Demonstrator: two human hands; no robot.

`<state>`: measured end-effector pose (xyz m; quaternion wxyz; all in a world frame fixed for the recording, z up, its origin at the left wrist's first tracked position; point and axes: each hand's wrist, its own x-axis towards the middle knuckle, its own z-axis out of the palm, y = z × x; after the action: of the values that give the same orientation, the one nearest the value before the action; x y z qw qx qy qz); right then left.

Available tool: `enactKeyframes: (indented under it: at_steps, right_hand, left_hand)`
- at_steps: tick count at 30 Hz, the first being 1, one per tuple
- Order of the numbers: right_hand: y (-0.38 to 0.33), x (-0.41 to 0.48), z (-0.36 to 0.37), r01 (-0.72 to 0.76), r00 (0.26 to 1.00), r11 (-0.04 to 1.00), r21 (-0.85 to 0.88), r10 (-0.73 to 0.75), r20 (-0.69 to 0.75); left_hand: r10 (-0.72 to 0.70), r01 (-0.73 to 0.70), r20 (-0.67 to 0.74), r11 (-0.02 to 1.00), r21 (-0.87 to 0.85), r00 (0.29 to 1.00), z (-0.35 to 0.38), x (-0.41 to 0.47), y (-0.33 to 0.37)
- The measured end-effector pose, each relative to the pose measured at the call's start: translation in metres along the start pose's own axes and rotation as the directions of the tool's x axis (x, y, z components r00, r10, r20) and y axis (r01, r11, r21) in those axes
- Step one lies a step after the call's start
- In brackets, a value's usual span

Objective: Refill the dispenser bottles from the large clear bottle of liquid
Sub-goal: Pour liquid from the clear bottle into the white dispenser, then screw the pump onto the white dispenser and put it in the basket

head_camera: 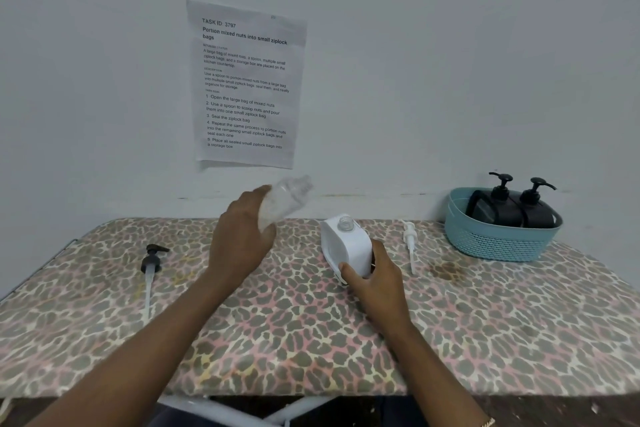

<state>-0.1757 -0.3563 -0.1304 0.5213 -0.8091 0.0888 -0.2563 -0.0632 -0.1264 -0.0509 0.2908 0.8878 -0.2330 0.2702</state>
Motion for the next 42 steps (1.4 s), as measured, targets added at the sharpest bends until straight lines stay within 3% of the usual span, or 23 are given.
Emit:
enactKeyframes:
  at_steps: [3,7,25,30,33,36,39,42]
  right_hand:
    - [0.0,0.0,0.0,0.002,1.0,1.0,-0.003,-0.002,0.0]
    - [0.0,0.0,0.0,0.0,1.0,1.0,-0.003,0.0,0.002]
    - [-0.002,-0.002,0.0,0.002,0.999,0.999,-0.042,-0.001,0.041]
    - [-0.008,-0.005,-0.001,0.015,0.999,1.0,-0.02,-0.014,0.051]
    - [-0.01,-0.005,-0.001,0.013,0.999,1.0,-0.019,-0.012,0.048]
    - [-0.01,-0.004,0.0,0.01,0.999,0.999,-0.034,-0.009,0.039]
    - [-0.009,-0.003,0.004,0.024,1.0,0.998,-0.051,-0.023,0.014]
    - [-0.005,-0.004,0.006,0.027,1.0,0.999,-0.03,-0.027,-0.002]
  left_hand:
    - [-0.231,0.22,-0.023,0.951,-0.219,0.973,-0.003,0.001,-0.014]
    - [-0.375,0.347,-0.016,0.872,-0.345,0.927,-0.003,-0.006,-0.029]
    - [-0.377,0.351,0.007,0.854,-0.385,0.926,-0.001,-0.025,-0.031]
    - [-0.381,0.326,-0.087,0.872,-0.365,0.921,-0.005,-0.033,-0.022]
    - [-0.245,0.168,-0.254,0.942,-0.291,0.936,-0.011,-0.037,-0.007]
    - [0.06,-0.112,-0.39,0.987,-0.111,0.919,-0.012,-0.041,0.013]
    - [0.239,-0.273,-0.374,0.961,-0.04,0.896,-0.005,-0.045,0.033]
    - [0.219,-0.268,-0.267,0.949,-0.165,0.939,0.009,-0.051,0.049]
